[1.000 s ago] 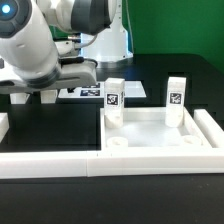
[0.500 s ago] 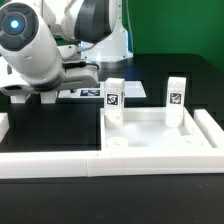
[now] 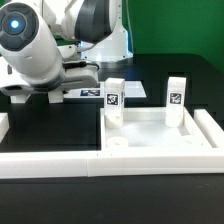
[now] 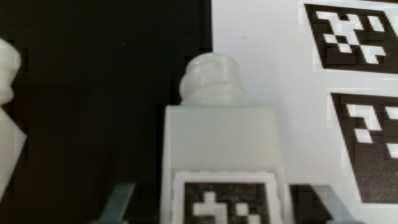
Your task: Assemble square table
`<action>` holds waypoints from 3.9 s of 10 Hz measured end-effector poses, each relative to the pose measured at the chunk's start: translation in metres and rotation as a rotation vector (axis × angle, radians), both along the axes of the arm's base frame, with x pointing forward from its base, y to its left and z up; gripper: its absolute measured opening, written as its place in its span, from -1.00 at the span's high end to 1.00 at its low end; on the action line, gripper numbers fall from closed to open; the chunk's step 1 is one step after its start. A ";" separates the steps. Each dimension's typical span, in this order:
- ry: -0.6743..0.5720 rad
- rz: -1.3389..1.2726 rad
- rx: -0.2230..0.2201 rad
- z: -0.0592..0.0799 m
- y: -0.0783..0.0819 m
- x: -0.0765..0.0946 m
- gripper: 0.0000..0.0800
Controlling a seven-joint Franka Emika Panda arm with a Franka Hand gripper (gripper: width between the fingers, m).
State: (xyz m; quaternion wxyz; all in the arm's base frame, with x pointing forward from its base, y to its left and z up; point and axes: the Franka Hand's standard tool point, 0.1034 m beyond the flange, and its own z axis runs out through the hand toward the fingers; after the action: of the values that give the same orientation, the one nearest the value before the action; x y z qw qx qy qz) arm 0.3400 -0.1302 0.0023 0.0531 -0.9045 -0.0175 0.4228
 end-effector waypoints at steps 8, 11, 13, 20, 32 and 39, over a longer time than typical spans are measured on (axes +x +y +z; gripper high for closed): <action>-0.002 0.022 0.025 0.000 0.001 0.000 0.30; -0.122 -0.044 0.015 0.000 0.001 0.010 0.30; -0.227 -0.034 0.007 0.002 -0.001 0.009 0.30; -0.272 -0.006 0.008 -0.001 0.004 0.004 0.30; -0.504 -0.042 -0.023 0.000 0.001 0.009 0.26; -0.504 -0.042 -0.023 0.000 0.001 0.009 -0.62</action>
Offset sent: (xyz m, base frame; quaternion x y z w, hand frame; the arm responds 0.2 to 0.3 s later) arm 0.0000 0.0000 0.0000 0.0000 0.0000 0.0000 1.0000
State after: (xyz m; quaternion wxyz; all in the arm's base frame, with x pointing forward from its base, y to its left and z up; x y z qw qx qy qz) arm 0.3490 -0.1293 0.0023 0.0455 -0.9821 -0.0069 0.1827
